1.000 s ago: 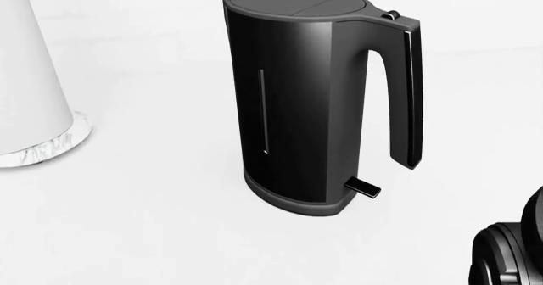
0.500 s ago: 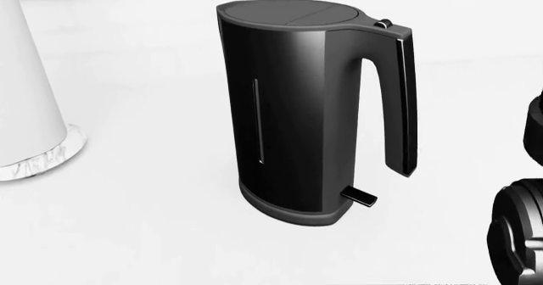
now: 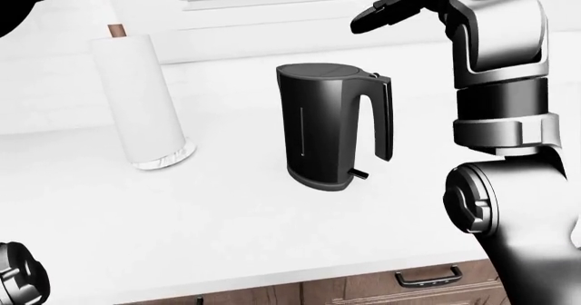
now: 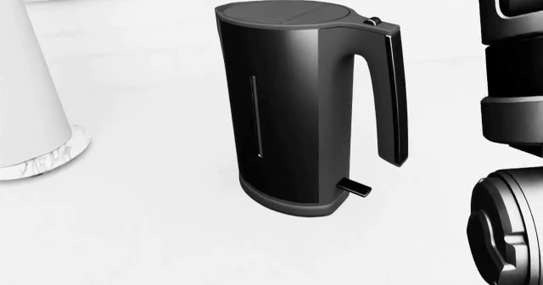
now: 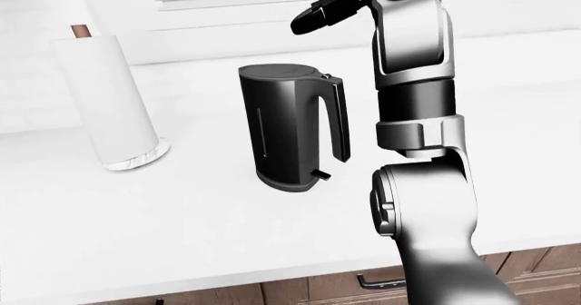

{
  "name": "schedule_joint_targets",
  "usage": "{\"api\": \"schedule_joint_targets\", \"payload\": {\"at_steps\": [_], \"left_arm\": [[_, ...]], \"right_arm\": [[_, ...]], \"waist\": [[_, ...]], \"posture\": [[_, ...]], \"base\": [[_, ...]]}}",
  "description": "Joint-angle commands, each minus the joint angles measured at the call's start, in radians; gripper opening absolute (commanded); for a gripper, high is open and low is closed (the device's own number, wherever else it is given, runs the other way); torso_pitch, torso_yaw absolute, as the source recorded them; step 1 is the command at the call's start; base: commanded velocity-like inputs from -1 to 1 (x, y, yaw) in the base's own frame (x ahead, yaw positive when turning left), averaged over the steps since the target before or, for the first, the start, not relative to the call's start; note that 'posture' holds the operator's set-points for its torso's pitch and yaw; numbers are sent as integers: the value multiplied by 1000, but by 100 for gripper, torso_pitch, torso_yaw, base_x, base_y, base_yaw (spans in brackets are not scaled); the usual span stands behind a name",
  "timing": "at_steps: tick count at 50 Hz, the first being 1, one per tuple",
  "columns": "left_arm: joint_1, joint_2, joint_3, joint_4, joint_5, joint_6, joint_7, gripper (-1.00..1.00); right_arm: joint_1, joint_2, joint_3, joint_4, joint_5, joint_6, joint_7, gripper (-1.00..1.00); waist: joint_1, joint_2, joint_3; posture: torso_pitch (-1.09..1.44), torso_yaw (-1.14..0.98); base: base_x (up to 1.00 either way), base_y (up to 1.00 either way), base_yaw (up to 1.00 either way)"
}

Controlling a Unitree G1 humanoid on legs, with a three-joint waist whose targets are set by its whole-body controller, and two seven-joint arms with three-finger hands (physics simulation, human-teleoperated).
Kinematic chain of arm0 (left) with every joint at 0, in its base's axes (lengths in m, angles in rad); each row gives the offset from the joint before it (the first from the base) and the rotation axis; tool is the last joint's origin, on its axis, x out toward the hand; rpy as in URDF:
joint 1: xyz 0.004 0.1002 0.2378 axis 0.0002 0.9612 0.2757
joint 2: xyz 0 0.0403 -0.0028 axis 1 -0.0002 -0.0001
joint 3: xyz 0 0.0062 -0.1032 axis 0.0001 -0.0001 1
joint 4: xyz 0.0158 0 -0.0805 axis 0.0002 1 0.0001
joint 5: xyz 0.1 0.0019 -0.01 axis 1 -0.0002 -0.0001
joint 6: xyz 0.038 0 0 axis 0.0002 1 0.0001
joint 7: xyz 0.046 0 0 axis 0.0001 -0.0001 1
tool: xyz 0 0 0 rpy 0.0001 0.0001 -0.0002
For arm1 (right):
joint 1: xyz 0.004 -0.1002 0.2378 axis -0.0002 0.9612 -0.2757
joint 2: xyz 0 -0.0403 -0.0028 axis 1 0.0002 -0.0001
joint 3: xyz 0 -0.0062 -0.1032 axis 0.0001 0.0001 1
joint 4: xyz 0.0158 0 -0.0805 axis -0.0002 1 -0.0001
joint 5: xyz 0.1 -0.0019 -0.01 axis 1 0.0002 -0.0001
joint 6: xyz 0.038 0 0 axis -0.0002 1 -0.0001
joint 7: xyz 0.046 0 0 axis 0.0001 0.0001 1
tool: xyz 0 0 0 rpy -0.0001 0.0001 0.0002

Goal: Press the button to open the lid of the electric kettle.

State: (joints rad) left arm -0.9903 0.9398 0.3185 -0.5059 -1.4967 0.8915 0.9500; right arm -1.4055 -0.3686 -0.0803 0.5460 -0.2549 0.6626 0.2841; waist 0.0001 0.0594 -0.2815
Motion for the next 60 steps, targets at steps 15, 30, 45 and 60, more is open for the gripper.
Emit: {"api": "schedule_joint_targets", "payload": {"at_steps": [15,30,45,60], "left_arm": [[-24,5,13,6,12,-11,-2,100],[-23,3,10,5,16,-11,-5,100],[-24,1,10,5,18,-9,-5,100],[-24,-1,10,4,21,-6,-7,100]], "right_arm": [[-16,16,4,67,-56,-72,25,100],[-13,-7,-6,110,-91,-66,55,100],[-5,-38,-12,113,-120,-44,79,100],[4,-42,-15,142,-127,-52,81,100]], "waist": [[4,2,-8],[6,0,-12],[4,-2,-13],[3,0,-12]], "posture": [[-50,0],[-50,0],[-50,0],[-50,0]], "base": [[0,0,0],[0,0,0],[0,0,0],[0,0,0]]}}
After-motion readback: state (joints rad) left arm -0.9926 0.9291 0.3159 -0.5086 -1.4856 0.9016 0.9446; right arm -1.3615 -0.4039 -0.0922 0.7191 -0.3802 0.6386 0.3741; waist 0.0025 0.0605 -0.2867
